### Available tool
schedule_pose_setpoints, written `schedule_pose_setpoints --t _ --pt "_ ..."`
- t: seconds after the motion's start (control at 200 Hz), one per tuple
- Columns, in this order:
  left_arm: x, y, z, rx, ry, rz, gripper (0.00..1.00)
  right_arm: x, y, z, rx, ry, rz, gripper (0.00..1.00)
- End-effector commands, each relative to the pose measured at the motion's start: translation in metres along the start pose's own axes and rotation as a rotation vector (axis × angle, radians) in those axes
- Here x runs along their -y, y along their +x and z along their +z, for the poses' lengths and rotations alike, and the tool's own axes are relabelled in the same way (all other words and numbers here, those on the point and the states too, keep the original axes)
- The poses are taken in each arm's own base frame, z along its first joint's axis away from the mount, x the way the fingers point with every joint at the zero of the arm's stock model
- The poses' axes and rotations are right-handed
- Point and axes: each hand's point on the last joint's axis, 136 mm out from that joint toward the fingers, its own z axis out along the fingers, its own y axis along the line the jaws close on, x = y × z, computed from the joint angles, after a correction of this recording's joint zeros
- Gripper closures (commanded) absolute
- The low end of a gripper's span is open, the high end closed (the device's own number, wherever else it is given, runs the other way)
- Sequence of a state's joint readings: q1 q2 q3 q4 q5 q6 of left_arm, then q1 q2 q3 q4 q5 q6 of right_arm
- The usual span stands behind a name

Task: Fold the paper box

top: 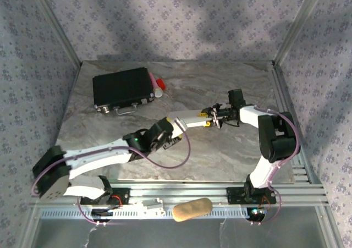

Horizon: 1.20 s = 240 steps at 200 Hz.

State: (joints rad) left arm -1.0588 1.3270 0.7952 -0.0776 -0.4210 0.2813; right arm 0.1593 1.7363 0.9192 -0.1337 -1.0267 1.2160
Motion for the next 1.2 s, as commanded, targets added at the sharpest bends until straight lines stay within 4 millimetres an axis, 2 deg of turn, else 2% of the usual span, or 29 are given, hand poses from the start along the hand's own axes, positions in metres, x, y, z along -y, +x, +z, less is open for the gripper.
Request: schedule_pose_setpoints --t 0.0,0.155,0.26,0.395,0.51,0.635,0.725,0.795,0.859,1.014,1.194 --pt "-0.019 0.006 0.014 -0.05 -0.145 0.265 0.36 -0.002 0.015 -0.008 -0.031 0.022 0.01 0.75" --pt "-0.025 0.001 0.031 -0.051 -0.167 0.285 0.34 0.0 0.018 -0.01 -0.038 0.025 0.01 0.76" --pt "-0.013 0.006 0.045 -0.065 -0.123 0.318 0.35 0.001 0.02 -0.01 -0.042 0.024 0.012 0.76" --pt "-0.005 0.013 0.058 -0.09 -0.105 0.342 0.43 0.002 0.021 -0.011 -0.044 0.022 0.017 0.77" --pt "-0.005 0.01 0.058 -0.08 -0.105 0.328 0.55 0.002 0.021 -0.014 -0.04 0.017 0.018 0.77" --pt "-0.006 0.006 0.054 -0.076 -0.084 0.316 0.72 0.003 0.022 -0.014 -0.042 0.016 0.018 0.76" --pt "-0.005 0.006 0.05 -0.081 -0.064 0.313 0.79 0.002 0.023 -0.015 -0.045 0.014 0.012 0.73" --pt "-0.003 0.007 0.047 -0.09 -0.042 0.312 0.81 0.001 0.022 -0.016 -0.044 0.011 0.003 0.66" --pt "-0.001 0.008 0.042 -0.102 -0.015 0.31 0.84 -0.001 0.022 -0.02 -0.033 0.014 -0.02 0.56" --pt "0.002 0.014 0.021 -0.17 0.075 0.308 0.84 -0.022 0.024 -0.045 0.05 0.024 -0.173 0.38" --pt "0.004 0.029 -0.009 -0.281 0.204 0.294 0.87 -0.048 0.031 -0.083 0.201 0.013 -0.348 0.34"
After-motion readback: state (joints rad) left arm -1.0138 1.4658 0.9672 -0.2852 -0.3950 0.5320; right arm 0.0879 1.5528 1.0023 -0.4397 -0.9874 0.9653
